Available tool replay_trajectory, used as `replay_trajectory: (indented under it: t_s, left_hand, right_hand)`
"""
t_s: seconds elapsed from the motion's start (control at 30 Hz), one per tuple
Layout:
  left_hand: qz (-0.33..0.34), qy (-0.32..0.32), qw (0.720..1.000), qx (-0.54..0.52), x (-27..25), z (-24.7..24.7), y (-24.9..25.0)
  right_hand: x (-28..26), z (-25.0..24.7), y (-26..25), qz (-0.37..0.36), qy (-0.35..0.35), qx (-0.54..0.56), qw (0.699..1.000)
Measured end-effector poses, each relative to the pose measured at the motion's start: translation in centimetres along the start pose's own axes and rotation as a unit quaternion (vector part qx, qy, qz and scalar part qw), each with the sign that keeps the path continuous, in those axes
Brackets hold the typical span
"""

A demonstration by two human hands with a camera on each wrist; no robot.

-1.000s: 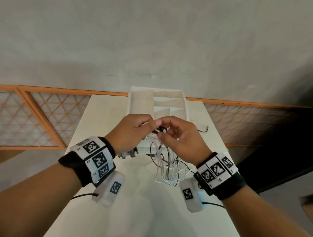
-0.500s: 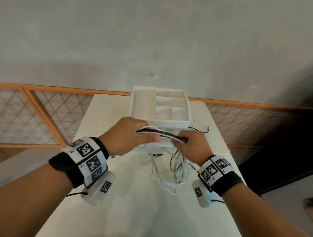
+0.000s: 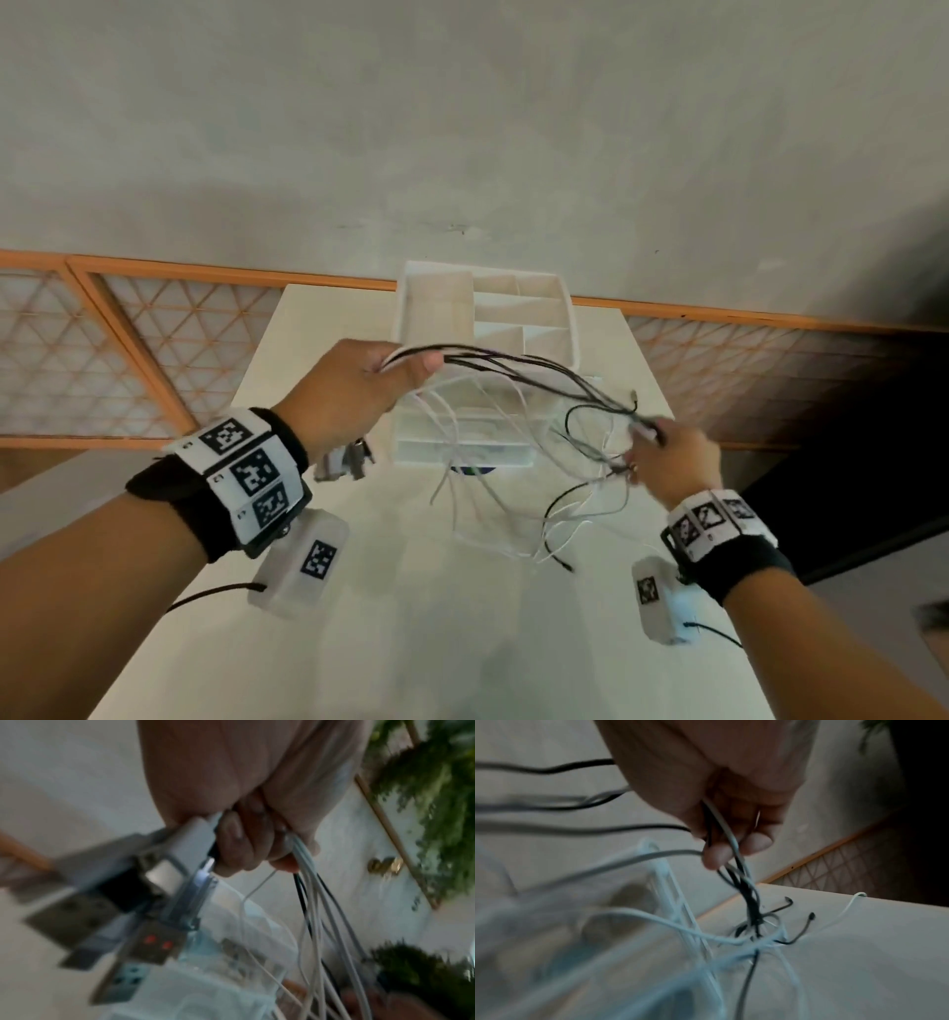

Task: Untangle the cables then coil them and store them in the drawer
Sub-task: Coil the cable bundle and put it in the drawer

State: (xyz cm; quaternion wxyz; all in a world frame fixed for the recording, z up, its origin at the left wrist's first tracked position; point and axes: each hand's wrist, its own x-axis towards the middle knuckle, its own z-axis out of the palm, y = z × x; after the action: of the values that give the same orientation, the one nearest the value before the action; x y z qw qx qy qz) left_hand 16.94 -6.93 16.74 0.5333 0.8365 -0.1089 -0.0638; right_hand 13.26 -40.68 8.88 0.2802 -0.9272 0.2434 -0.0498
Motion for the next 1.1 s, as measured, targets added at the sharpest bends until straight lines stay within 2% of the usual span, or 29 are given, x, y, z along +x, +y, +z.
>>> replay_trajectory:
  t_s: [0.07,0.1,0.13,0.17,0.2,0.27,0.3,0.33,0.37,0.4,0.47,0.5,0.57,0.63,0.83,0.97,1.1]
  left_hand:
    - [-0.033,-0.023,0.989,0.145,0.0,0.2,-0.8]
    - [-0.047,-0.022,0.984,0.172,-0.1,0.4,-1.1]
    - [-0.055,-0.015,0.984,0.170,-0.1,0.5,-1.3]
    - [-0.059,-0.001,0.988,0.142,-0.1,0.5,-1.4]
    - [-0.059,0.017,0.994,0.093,-0.1,0.6,-1.3]
    - [-0.053,0.046,0.998,-0.007,0.1,0.8,-1.0]
    - [-0.049,0.055,0.997,-0.034,0.2,0.9,-0.7]
    - [-0.046,0.062,0.996,-0.046,0.3,1.1,-0.4]
    - [-0.045,0.068,0.995,-0.055,0.5,1.4,-0.1]
    - [-0.045,0.073,0.994,-0.064,0.7,1.6,0.1]
    - [-0.047,0.074,0.993,-0.073,0.9,2.1,0.5]
    - [-0.045,0.068,0.994,-0.067,1.0,2.4,0.7]
    - [-0.033,0.047,0.998,-0.034,1.0,3.1,1.1]
    - [-0.013,0.029,0.999,0.004,0.9,3.8,1.6]
    - [-0.009,0.009,1.000,0.027,0.4,4.1,1.4]
    - [-0.009,-0.015,0.999,0.029,0.4,3.8,1.1]
    - [-0.027,-0.033,0.998,0.036,0.5,4.0,0.9]
  right_hand:
    - [0.5,-2.1,-0.8,0.013,0.144,0.118,0.983]
    - [0.6,-2.7,-1.0,0.000,0.194,0.125,0.973]
    - [0.5,-2.8,-1.2,-0.018,0.214,0.112,0.970]
    - [0.4,-2.4,-1.3,-0.030,0.198,0.091,0.976]
    - [0.1,-1.5,-1.1,-0.034,0.142,0.053,0.988]
    - [-1.0,0.7,-0.7,-0.016,-0.051,-0.057,0.997]
    - [-1.6,1.6,-0.6,-0.012,-0.141,-0.103,0.985]
    - [-2.2,2.1,-0.8,-0.019,-0.191,-0.131,0.973]
    - [-2.8,2.5,-1.5,-0.036,-0.199,-0.134,0.970]
    - [-3.5,2.5,-2.7,-0.064,-0.171,-0.109,0.977]
    - [-4.7,1.9,-5.5,-0.153,-0.073,-0.034,0.985]
    - [-5.4,1.4,-7.0,-0.209,-0.023,0.010,0.978]
    - [-6.3,0.4,-9.7,-0.330,0.043,0.120,0.935]
    - [-7.0,0.2,-11.6,-0.397,0.017,0.198,0.896]
    - [-6.8,1.5,-12.3,-0.336,-0.111,0.234,0.906]
    - [-6.8,1.5,-12.1,-0.356,-0.086,0.184,0.912]
    - [-7.2,1.5,-12.1,-0.328,-0.085,0.161,0.927]
